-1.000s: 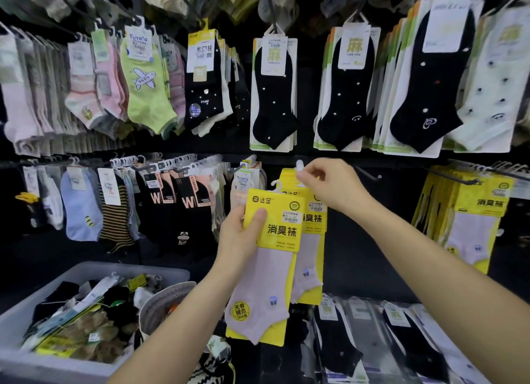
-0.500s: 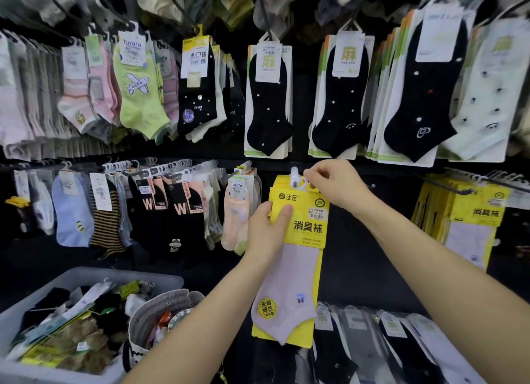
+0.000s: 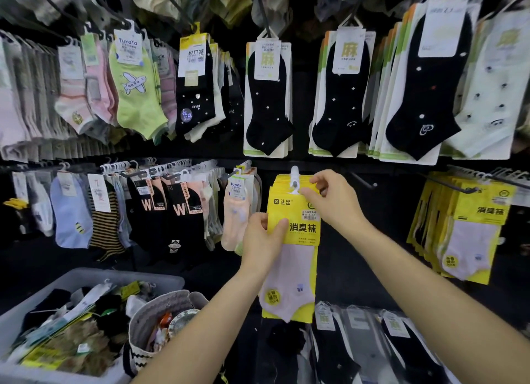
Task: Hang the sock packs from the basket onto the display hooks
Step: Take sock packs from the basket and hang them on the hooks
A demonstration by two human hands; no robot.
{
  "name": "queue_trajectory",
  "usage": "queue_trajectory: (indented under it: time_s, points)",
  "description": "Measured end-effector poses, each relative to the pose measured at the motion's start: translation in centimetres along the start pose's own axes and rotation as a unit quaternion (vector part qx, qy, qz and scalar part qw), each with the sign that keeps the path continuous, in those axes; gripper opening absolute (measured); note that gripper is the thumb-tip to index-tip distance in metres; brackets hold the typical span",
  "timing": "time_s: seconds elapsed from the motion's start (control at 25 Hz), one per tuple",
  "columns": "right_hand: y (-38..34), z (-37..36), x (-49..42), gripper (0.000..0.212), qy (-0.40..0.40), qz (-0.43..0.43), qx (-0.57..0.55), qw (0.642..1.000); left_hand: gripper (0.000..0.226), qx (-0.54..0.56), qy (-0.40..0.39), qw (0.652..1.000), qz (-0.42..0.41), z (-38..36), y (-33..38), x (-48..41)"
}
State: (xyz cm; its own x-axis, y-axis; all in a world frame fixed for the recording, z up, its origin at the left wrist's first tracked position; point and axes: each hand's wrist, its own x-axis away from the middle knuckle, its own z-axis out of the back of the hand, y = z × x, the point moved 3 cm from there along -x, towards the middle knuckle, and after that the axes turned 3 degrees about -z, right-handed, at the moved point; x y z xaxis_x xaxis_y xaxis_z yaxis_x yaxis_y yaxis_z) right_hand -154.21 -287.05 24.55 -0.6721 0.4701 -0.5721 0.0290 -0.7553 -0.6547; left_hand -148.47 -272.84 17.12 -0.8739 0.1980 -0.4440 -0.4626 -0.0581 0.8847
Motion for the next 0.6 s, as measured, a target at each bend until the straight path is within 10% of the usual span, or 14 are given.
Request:
queue_trajectory:
  time_s: [0.2, 0.6]
  points:
    - [3.6, -1.1, 4.0, 0.048, -0.032, -0.062, -0.047, 0.996, 0.06, -0.082, 0.038, 0.993, -0.074, 0.7, -0.3, -0.6]
    - [5.3, -5.1, 7.6, 0.068, -0.122, -0.112, -0.233, 0.958, 0.031, 0.151, -0.126, 0.98, -0.038, -1.8, -3.1, 0.9]
